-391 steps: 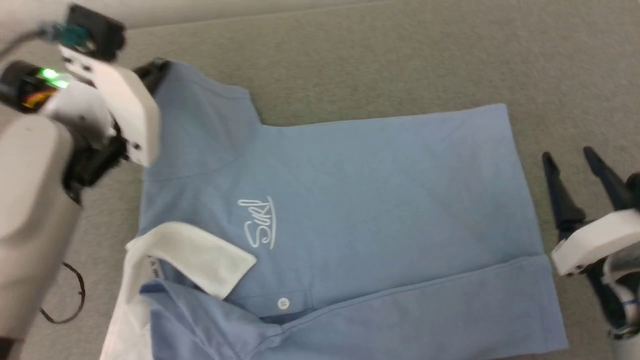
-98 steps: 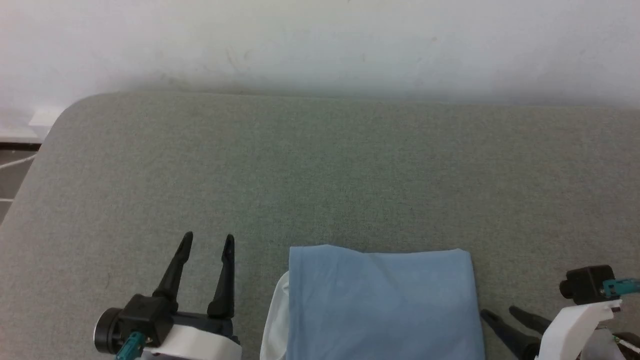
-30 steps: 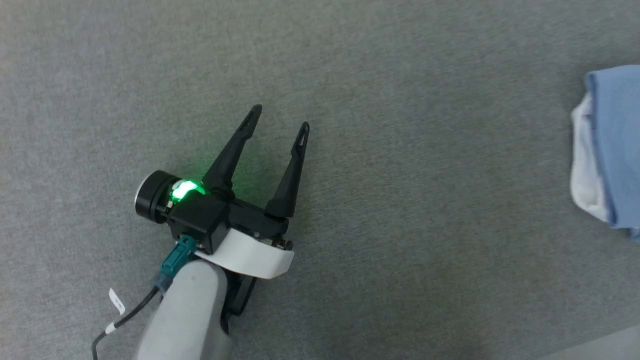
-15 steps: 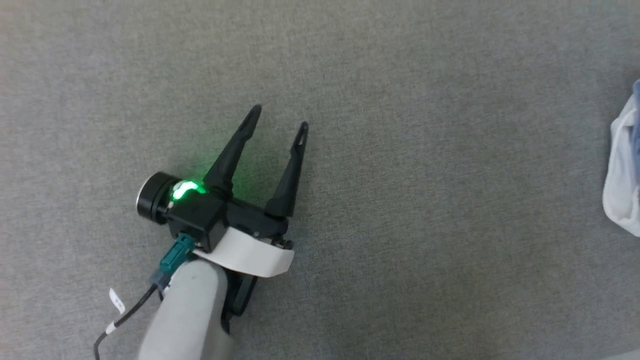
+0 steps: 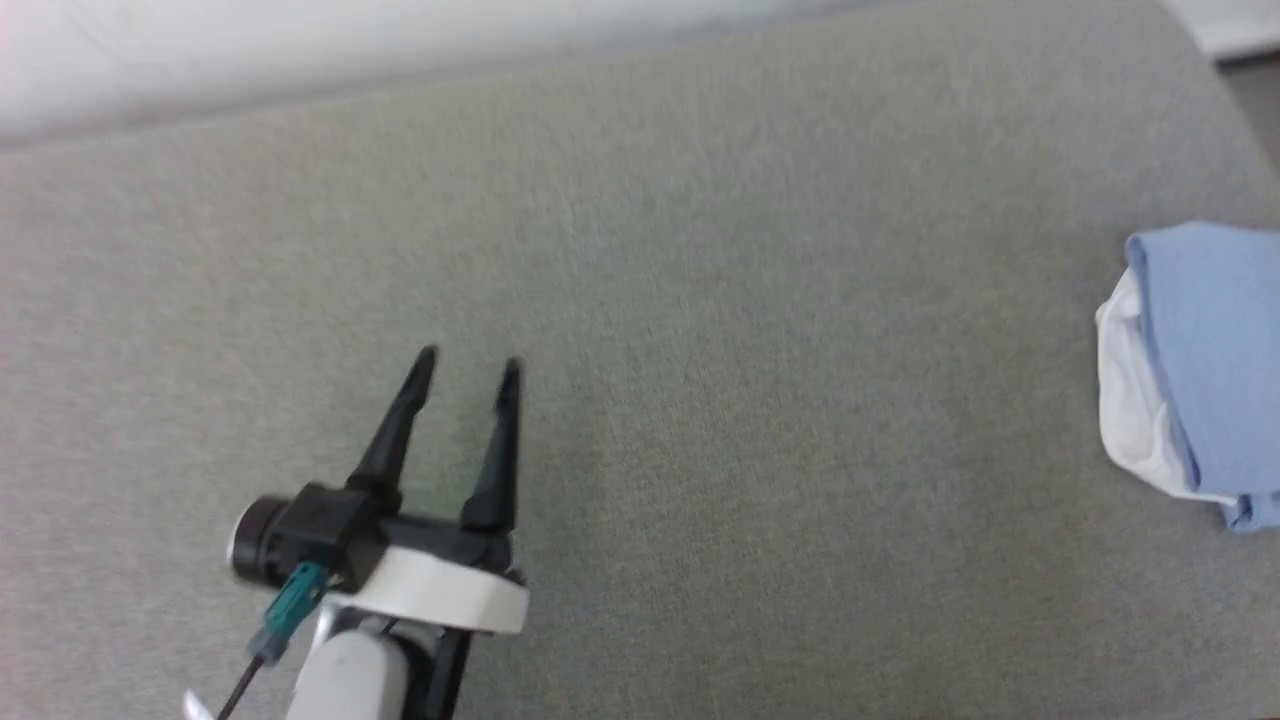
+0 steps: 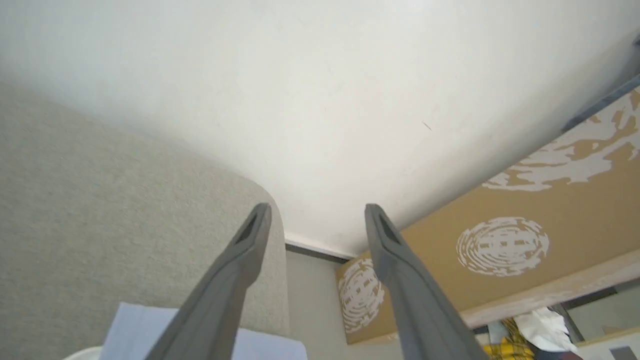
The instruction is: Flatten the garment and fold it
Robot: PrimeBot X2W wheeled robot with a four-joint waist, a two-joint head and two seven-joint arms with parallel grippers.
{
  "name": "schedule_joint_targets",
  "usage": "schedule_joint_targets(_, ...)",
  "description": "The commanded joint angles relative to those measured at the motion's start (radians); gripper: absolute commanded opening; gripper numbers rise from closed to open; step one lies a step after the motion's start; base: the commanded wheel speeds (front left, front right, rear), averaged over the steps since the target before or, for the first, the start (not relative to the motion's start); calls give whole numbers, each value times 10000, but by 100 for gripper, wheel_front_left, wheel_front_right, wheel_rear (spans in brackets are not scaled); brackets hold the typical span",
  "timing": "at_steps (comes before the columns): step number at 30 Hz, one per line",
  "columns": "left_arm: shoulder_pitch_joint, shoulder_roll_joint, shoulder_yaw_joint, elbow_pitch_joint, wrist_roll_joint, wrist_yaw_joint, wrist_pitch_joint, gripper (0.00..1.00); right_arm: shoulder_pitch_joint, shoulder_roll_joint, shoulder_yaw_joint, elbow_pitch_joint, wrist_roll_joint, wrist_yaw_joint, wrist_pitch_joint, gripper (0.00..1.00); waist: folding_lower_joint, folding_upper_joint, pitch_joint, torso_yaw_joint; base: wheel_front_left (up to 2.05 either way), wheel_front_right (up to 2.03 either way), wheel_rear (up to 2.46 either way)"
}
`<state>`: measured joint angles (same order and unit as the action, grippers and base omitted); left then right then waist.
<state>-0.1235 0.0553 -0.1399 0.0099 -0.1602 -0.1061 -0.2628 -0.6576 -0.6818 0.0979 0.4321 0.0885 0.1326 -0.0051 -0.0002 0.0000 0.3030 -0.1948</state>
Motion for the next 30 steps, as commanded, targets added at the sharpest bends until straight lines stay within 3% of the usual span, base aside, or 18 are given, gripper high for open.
schedule_joint_targets(1, 246, -26, 208, 1, 45, 163, 10, 100, 198, 347, -97, -328, 186, -19, -213, 100, 2, 0, -1464, 229, 0, 0, 0)
schedule_joint_targets(4, 477, -32, 399, -13, 70, 297, 10, 100, 535, 781, -314, -785, 352, -19, -421, 100, 2, 0, -1750, 374, 0, 0, 0)
schedule_joint_targets(11, 1118, -44, 784, -19, 78, 492, 10, 100, 2557, 2885, -1471, -2581, 1334, -19, -912, 100, 2, 0, -2465, 1020, 0, 0, 0)
schedule_joint_targets(19, 1689, -48, 906, 10, 24, 688, 10, 100, 4927, 4723, -1824, -3976, 1673, -19, -1358, 100, 2, 0, -3038, 1630, 0, 0, 0)
schedule_joint_targets(30, 2330, -50, 913, 125, 105, 909, 10, 100, 7023, 5932, -1319, -4098, 1319, -19, -2247, 100, 2, 0, -3440, 2045, 0, 0, 0)
